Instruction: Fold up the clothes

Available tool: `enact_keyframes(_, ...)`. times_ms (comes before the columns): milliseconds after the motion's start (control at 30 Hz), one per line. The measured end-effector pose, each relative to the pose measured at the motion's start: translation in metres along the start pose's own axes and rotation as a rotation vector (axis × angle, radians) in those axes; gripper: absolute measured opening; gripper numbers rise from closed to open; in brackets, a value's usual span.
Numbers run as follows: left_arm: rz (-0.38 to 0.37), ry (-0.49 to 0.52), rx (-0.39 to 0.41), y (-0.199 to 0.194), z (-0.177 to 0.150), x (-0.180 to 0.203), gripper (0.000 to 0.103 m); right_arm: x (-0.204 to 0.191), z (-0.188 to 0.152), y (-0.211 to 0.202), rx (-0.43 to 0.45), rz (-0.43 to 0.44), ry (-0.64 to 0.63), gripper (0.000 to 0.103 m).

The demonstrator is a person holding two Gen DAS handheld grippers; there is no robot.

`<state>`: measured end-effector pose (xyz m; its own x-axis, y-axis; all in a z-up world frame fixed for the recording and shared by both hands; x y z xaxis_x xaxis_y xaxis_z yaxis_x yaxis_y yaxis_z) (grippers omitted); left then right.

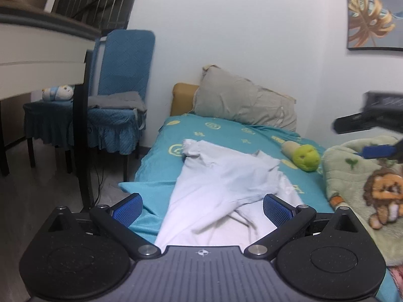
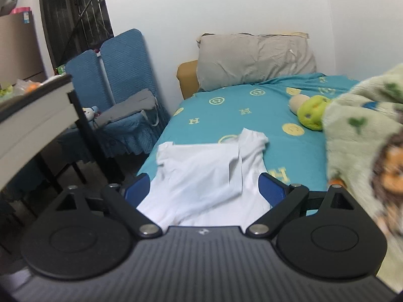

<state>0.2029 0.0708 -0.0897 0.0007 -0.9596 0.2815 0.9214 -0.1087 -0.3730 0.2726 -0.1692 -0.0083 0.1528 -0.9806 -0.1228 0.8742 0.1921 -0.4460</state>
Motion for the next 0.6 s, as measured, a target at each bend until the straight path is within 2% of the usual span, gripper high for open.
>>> enact_keyframes(133,-0.017,-0.012,-0.040,-0.020,-0.005,0.007,0.103,-0.013,-0.021,-0.066,0.006,0.008,0.026,0.094)
enact_keyframes(233,-0.021,-0.012,-0.063,-0.036,-0.007,0.011,0.103,-0.017,-0.046,-0.098,0.019,0.009,0.032,0.094)
enact_keyframes(433,-0.041,-0.037,-0.116,-0.063,0.003,0.005,0.103,-0.008,-0.069,-0.111,0.009,-0.005,0.089,0.094)
enact_keyframes(600,-0.068,-0.107,-0.205,-0.078,0.028,-0.043,0.103,-0.002,-0.073,-0.107,0.006,-0.022,0.095,0.094)
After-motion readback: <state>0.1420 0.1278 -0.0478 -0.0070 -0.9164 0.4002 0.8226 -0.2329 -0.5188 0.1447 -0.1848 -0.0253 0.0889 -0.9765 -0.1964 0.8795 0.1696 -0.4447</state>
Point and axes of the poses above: each gripper's, at about its wrist camera, not at the fingertips, and y roughly the way its jaws point, x to its right, z to its top, the point moved 4 cm from there along y, roughly the way its jaws point, and after that the axes turned 9 degrees about -y, right-handed, at the moved point
